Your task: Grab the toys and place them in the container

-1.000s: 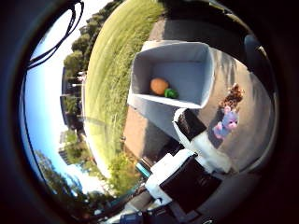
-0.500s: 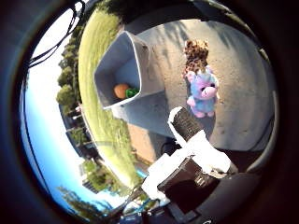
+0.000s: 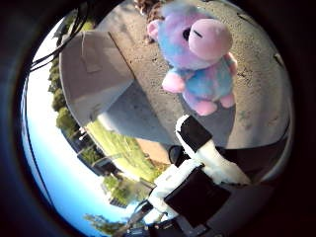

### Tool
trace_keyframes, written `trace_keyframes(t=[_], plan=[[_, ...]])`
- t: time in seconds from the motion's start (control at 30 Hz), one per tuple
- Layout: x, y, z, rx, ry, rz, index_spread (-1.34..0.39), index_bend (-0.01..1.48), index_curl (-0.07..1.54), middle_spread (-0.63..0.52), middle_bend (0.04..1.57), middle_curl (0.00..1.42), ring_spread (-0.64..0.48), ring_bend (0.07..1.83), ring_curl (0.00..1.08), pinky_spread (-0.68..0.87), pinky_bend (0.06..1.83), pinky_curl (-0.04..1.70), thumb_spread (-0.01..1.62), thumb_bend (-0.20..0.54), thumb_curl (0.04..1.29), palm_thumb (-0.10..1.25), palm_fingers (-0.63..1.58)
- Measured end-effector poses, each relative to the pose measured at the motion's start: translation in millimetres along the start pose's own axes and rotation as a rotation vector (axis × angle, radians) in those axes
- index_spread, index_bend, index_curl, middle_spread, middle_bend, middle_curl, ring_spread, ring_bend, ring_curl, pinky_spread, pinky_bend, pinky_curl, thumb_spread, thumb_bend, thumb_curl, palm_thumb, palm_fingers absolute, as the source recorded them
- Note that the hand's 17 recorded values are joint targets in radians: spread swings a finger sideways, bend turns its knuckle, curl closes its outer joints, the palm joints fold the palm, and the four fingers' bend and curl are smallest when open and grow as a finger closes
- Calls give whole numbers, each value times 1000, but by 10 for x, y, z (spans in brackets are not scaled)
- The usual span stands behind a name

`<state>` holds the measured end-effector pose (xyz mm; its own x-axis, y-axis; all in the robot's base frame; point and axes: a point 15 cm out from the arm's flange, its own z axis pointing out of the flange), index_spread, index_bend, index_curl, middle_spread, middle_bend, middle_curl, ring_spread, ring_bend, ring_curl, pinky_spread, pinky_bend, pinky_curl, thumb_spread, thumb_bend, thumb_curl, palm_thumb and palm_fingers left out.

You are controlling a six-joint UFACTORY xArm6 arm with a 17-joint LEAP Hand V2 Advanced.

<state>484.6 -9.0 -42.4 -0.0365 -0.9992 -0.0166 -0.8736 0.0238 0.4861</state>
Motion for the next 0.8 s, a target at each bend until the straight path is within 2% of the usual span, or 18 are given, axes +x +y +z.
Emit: trace_keyframes(t=[0.27, 0.37, 0.43, 0.5, 0.57, 0.63, 0.7, 0.8], plan=[[-21, -240, 263, -18, 43, -12, 76, 154, 219, 167, 191, 374, 326, 543, 318, 517, 762, 288, 1136, -28, 316, 511, 171], [4, -242, 262, -17, 79, -16, 83, 151, 216, 143, 214, 381, 325, 607, 328, 518, 774, 273, 1133, -29, 312, 509, 285], [25, -244, 259, -17, 99, -20, 49, 134, 205, 85, 296, 409, 292, 709, 350, 519, 796, 260, 1130, -27, 313, 512, 483], [9, -252, 252, -14, 101, -24, -38, 117, 180, 22, 404, 453, 232, 850, 389, 499, 912, 287, 1130, -21, 318, 532, 761], [10, -264, 247, -9, 102, -28, -117, 105, 150, -15, 572, 536, 186, 999, 452, 467, 985, 329, 1128, -13, 330, 569, 926], [4, -276, 242, -4, 105, -31, -186, 146, 130, -58, 718, 626, 130, 1170, 537, 448, 1010, 372, 1126, -10, 343, 610, 964], [-28, -281, 220, 0, 106, -41, -255, 168, 97, -93, 811, 701, 84, 1267, 597, 427, 1098, 427, 1119, -6, 358, 656, 951], [-57, -288, 163, 11, 105, -46, -349, 232, 56, -132, 903, 786, 33, 1309, 638, 384, 1236, 493, 1114, -1, 386, 725, 1021]])
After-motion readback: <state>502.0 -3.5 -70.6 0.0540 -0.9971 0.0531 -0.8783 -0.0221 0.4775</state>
